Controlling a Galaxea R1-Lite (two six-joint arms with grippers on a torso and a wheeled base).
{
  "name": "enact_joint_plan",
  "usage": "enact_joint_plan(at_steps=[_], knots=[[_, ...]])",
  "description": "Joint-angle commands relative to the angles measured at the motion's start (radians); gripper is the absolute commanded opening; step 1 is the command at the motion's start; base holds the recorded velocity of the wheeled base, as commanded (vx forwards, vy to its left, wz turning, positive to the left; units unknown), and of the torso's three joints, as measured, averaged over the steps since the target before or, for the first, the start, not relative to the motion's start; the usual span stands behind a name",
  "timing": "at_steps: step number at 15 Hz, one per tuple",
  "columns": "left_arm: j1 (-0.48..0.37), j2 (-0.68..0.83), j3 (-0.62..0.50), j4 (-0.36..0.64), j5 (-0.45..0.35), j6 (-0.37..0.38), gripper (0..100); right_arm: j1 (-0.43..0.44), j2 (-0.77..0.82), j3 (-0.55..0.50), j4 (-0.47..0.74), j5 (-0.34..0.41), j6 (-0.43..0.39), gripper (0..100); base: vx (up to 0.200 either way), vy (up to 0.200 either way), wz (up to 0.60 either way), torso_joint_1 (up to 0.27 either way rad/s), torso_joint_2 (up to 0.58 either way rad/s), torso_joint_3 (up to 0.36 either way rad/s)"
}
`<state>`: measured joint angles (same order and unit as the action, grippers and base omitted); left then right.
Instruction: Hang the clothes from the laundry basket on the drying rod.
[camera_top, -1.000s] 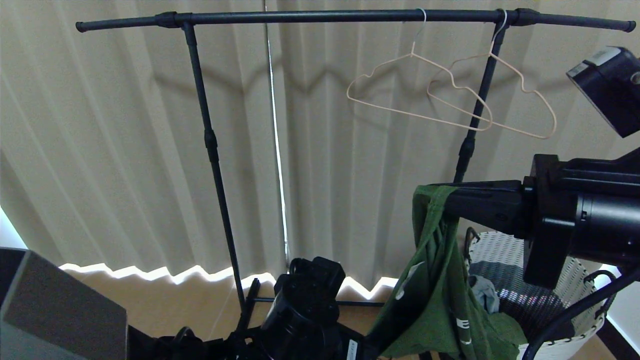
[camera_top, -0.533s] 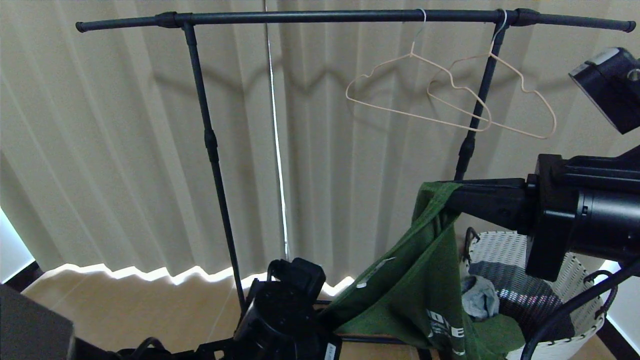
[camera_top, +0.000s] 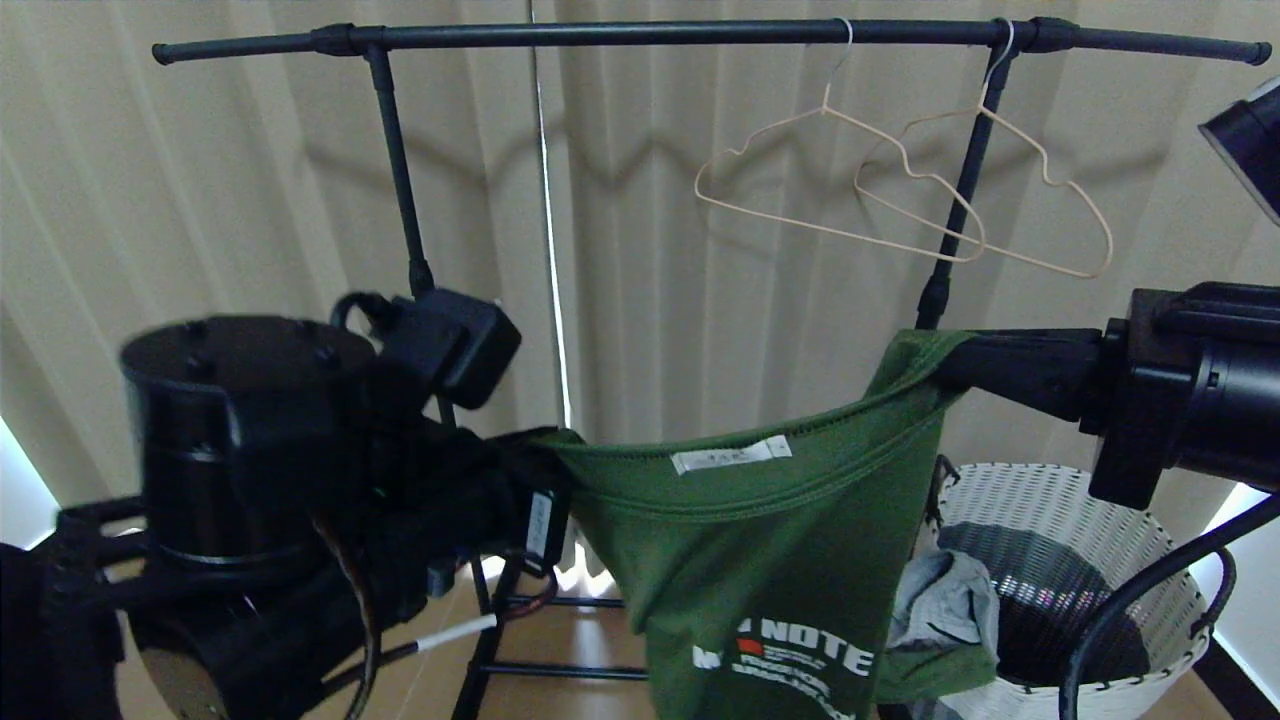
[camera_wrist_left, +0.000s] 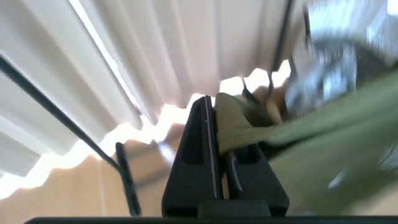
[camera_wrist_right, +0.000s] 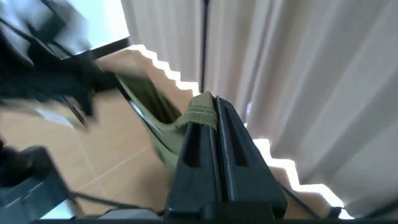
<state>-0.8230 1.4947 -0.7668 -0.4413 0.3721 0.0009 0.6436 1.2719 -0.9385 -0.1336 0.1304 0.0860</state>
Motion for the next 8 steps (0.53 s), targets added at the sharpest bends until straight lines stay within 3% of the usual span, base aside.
enact_joint_plan(at_steps=[1,5,8], knots=[[0.033,-0.079,-0.149,0.121,-0.002,0.014,0,-0.058,-0.034,0.012,0.002,-0.002,-0.006,0,0.0,0.0,0.0,0.0,0.0,0.0],[0.059,-0.07,-0.344,0.277,-0.013,0.044,0,-0.091,-0.029,0.001,-0.017,0.0,-0.012,0,0.0,0.0,0.0,0.0,0.0,0.0],[0.062,-0.059,-0.456,0.36,-0.013,0.05,0,-0.127,0.012,-0.065,-0.05,0.001,-0.071,0,0.0,0.0,0.0,0.0,0.0,0.0]])
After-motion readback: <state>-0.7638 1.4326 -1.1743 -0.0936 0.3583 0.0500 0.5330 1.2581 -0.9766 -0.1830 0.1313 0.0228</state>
